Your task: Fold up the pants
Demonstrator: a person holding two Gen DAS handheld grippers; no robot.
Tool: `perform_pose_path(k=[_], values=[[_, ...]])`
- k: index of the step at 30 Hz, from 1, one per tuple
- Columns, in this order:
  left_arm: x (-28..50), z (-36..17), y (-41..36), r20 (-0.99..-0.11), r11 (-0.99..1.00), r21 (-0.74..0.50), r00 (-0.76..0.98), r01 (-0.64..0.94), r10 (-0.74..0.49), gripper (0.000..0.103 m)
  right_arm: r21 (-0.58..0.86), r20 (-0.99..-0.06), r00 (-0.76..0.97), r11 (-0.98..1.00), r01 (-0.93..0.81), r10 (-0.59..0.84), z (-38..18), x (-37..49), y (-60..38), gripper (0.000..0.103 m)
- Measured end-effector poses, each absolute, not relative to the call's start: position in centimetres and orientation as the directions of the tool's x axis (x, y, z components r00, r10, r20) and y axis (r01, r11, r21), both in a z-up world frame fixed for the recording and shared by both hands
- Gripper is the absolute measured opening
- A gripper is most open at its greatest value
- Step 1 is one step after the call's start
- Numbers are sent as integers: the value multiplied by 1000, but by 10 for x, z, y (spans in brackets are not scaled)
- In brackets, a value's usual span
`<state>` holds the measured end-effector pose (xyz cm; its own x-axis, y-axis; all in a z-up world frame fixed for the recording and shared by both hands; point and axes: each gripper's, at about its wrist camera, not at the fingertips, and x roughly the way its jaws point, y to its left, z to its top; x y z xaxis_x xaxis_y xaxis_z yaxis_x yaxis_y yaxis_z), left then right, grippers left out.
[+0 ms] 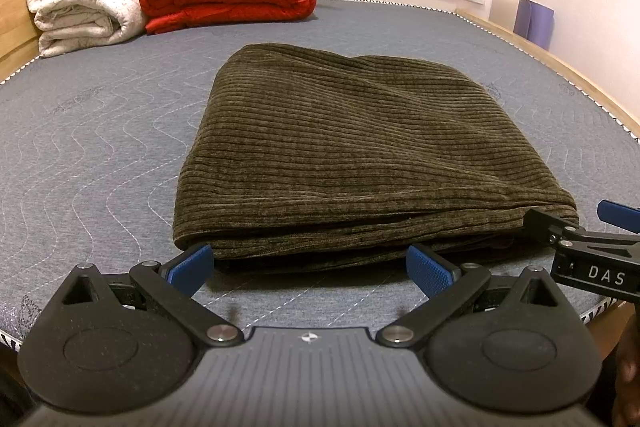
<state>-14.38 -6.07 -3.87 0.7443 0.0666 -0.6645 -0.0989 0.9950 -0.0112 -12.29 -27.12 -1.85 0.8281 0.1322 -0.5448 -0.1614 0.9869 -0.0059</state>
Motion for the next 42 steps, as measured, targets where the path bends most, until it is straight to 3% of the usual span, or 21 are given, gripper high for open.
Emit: perform_pose_path(k=[42], values=[[-145,-38,-60,-657,996,-10,751,-85,57,103,-7,-545,828,987,-161,131,-19,-123,-270,102]])
